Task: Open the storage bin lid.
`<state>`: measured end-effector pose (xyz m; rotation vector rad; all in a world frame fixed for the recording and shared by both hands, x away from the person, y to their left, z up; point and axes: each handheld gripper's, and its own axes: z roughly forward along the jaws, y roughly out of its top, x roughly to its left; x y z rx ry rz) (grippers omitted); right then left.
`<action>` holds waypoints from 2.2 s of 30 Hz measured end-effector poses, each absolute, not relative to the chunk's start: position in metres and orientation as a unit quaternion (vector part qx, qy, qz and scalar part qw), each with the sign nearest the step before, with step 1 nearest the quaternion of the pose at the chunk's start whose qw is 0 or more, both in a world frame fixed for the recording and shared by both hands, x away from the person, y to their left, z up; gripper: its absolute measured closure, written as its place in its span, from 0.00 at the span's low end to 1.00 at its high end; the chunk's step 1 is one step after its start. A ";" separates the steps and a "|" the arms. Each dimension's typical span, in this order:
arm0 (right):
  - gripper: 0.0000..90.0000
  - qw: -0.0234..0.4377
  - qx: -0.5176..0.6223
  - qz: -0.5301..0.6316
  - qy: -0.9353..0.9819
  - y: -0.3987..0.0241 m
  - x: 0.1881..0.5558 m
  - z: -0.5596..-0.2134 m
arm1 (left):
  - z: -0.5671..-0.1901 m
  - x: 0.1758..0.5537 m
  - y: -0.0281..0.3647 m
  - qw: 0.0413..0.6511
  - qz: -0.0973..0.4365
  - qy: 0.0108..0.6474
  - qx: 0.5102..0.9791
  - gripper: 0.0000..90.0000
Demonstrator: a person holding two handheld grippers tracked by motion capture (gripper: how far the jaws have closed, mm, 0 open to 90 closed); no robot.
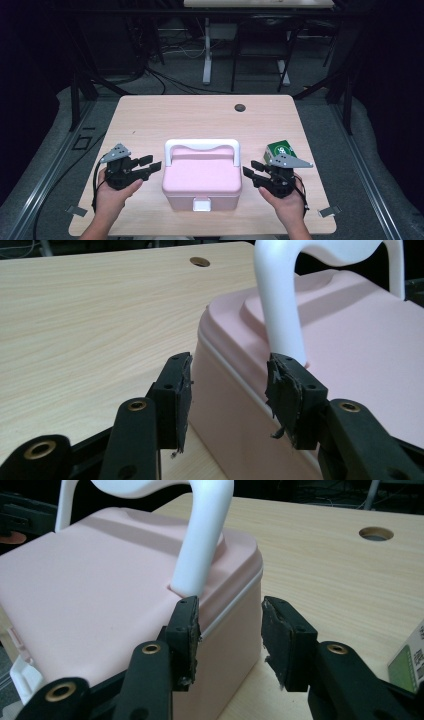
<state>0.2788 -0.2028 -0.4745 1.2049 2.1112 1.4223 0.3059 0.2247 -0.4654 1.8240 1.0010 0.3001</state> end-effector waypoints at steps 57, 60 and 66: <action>0.83 0.167 0.338 0.543 0.750 -0.182 0.289 -0.468 | -0.456 0.300 0.190 0.498 0.148 0.363 0.773 0.82; 0.83 0.169 0.339 0.539 0.753 -0.182 0.289 -0.468 | -0.456 0.300 0.190 0.498 0.148 0.363 0.773 0.82; 0.83 0.163 0.338 0.542 0.752 -0.182 0.290 -0.464 | -0.452 0.301 0.190 0.499 0.147 0.363 0.773 0.82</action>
